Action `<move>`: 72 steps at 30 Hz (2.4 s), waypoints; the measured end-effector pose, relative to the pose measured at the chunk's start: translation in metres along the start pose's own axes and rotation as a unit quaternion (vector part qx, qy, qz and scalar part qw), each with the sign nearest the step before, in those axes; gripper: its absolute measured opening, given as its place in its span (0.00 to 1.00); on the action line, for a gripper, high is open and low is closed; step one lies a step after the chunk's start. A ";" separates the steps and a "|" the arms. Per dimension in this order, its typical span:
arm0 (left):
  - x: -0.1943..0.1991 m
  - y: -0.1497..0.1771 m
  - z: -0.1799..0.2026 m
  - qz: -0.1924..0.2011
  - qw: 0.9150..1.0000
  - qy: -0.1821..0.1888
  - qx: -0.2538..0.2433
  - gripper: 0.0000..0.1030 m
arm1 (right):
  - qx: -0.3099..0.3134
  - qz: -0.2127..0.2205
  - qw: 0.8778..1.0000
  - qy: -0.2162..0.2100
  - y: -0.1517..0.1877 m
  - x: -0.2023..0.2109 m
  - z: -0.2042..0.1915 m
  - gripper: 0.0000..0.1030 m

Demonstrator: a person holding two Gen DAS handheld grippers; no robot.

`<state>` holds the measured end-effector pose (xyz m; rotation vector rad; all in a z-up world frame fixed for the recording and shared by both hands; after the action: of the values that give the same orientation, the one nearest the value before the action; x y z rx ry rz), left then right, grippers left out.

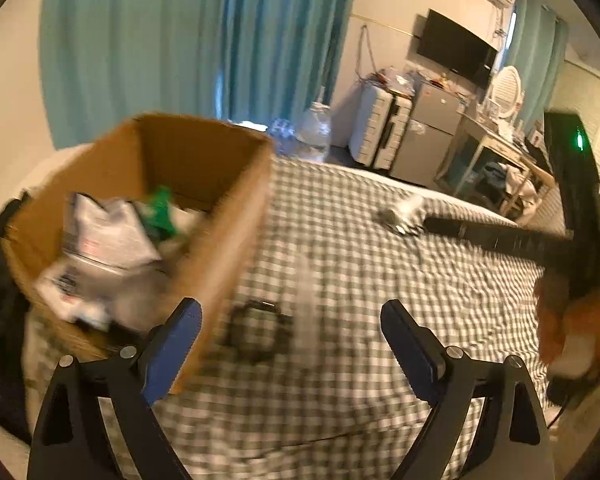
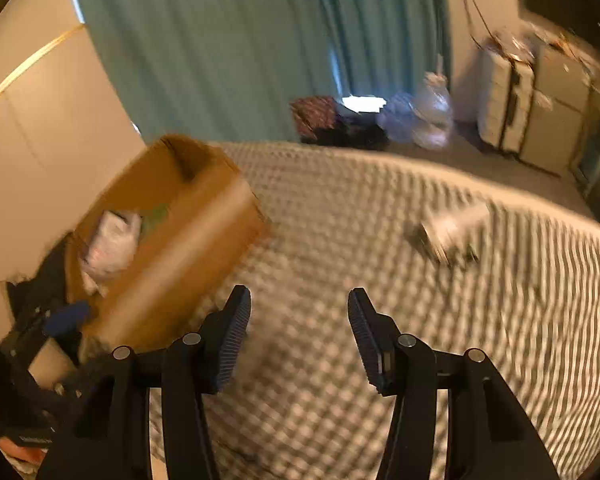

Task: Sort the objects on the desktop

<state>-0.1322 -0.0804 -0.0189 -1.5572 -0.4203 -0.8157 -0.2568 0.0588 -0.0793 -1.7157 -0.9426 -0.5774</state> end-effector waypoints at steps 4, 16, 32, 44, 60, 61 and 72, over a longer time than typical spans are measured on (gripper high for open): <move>-0.044 0.023 0.030 -0.035 0.999 -0.001 -0.019 0.91 | -0.027 -0.019 0.999 0.006 0.038 -0.015 0.031 0.49; -0.124 0.073 -0.035 -0.066 0.982 -0.085 0.156 0.91 | -0.016 -0.071 0.997 -0.037 0.055 -0.054 0.034 0.49; -0.120 0.085 -0.036 -0.041 0.987 -0.075 0.133 0.11 | -0.021 -0.113 0.992 -0.049 0.056 -0.132 -0.008 0.53; -0.109 0.088 -0.036 -0.038 0.987 -0.059 0.144 0.11 | 0.051 -0.098 0.994 0.015 0.078 -0.144 -0.037 0.05; -0.057 0.070 -0.014 0.011 0.989 -0.029 0.143 0.11 | -0.063 -0.111 0.989 -0.069 0.087 -0.055 0.013 0.03; -0.052 0.066 -0.011 0.019 0.989 -0.024 0.143 0.11 | -0.071 -0.109 0.989 -0.076 0.087 -0.048 0.008 0.03; 0.046 -0.003 -0.026 0.113 0.984 0.017 0.138 0.11 | -0.012 -0.046 0.993 -0.110 0.043 0.032 -0.059 0.03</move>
<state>-0.1097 -0.1135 0.0151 -1.3034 -0.3108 -0.5813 -0.1991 0.0067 -0.0595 -1.7907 -1.1784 -0.4677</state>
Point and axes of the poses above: each gripper's, at about its wrist camera, not at the fingertips, and x roughly against the way its jaws point, z to its right, y to its underside, the point moved 3 cm from there along -x, roughly the way its jaws point, and after that the axes turned 11 degrees about -x, right-handed, at the moved point
